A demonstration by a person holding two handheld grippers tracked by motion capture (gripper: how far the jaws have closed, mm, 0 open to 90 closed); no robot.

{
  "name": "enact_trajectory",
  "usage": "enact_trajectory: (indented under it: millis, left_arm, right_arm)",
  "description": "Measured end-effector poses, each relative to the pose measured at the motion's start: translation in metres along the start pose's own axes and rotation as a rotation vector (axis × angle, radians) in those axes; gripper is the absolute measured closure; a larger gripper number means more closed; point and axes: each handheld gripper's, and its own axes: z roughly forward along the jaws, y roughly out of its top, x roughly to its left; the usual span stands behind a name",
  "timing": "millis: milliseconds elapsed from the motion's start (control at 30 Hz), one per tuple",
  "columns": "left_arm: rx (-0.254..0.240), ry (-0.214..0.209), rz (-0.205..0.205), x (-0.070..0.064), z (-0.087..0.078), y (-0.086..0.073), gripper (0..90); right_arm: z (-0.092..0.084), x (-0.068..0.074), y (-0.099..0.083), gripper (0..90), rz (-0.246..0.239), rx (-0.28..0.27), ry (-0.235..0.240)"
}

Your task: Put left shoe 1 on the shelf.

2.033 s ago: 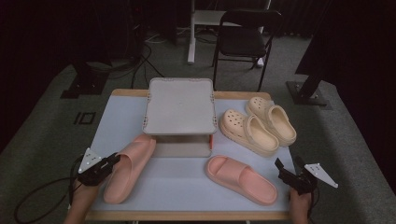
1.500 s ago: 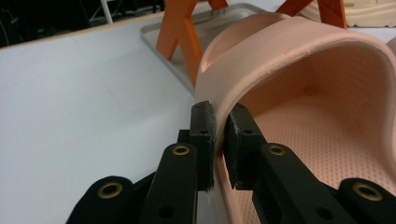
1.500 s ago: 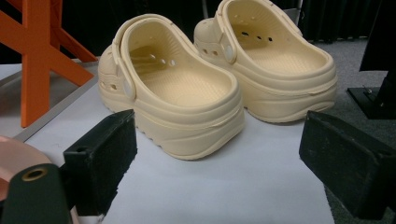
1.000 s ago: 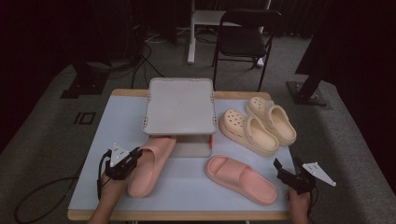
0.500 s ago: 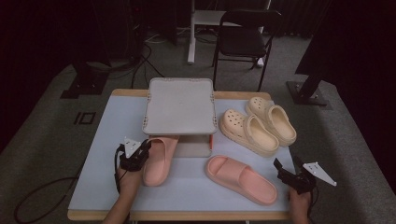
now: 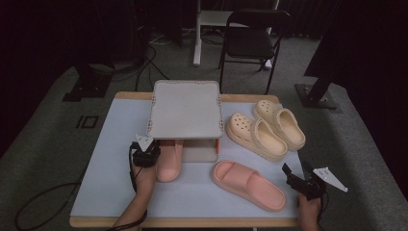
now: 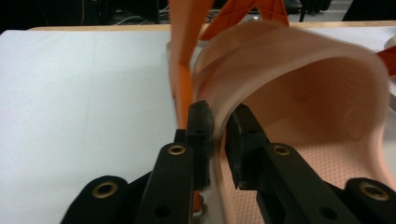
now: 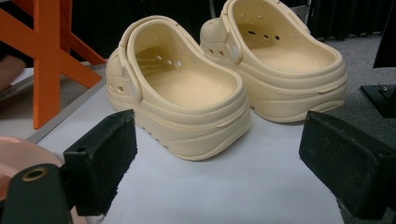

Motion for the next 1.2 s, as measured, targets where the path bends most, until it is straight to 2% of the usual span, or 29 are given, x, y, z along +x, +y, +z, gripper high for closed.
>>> enact_trajectory:
  millis: [200,300,467,600,667,700,833,933,1133,1200]
  left_arm:
    - [0.011,-0.032,0.03,-0.004,-0.002,-0.003,71.8]
    - [0.012,-0.072,0.018,-0.003,-0.007,-0.005,68.3]
    - [-0.024,-0.102,0.016,0.0,-0.025,-0.002,67.9]
    - [-0.031,-0.127,0.025,0.003,-0.038,-0.002,67.9]
    - [-0.034,-0.16,0.014,0.005,-0.049,-0.005,68.0]
    - [-0.034,-0.16,0.014,0.005,-0.049,-0.005,68.0]
    - [-0.04,-0.193,0.032,0.005,-0.068,-0.013,68.0]
    - [-0.039,-0.217,0.061,0.001,-0.082,-0.024,68.1]
    - [-0.034,-0.265,0.108,-0.007,-0.103,-0.041,68.2]
    - [-0.031,-0.274,0.105,-0.008,-0.107,-0.046,68.2]
  right_arm:
    - [0.0,-0.001,0.0,10.9,0.003,-0.003,0.002]
    - [0.0,0.0,0.0,10.8,-0.002,0.0,0.003]
    - [0.0,0.0,0.0,10.9,0.0,0.001,0.002]
    - [0.0,0.0,0.0,10.9,-0.004,0.003,0.003]
    - [0.0,0.0,0.0,10.9,-0.004,0.003,0.003]
    - [0.0,0.0,0.0,10.9,-0.002,0.003,0.002]
    - [0.0,0.0,0.0,10.9,-0.004,0.003,0.002]
    - [0.0,0.0,0.0,10.8,0.001,0.003,0.001]
    - [0.0,0.0,0.0,10.9,0.003,0.004,-0.001]
    - [0.0,0.0,0.0,10.9,0.001,0.005,-0.002]
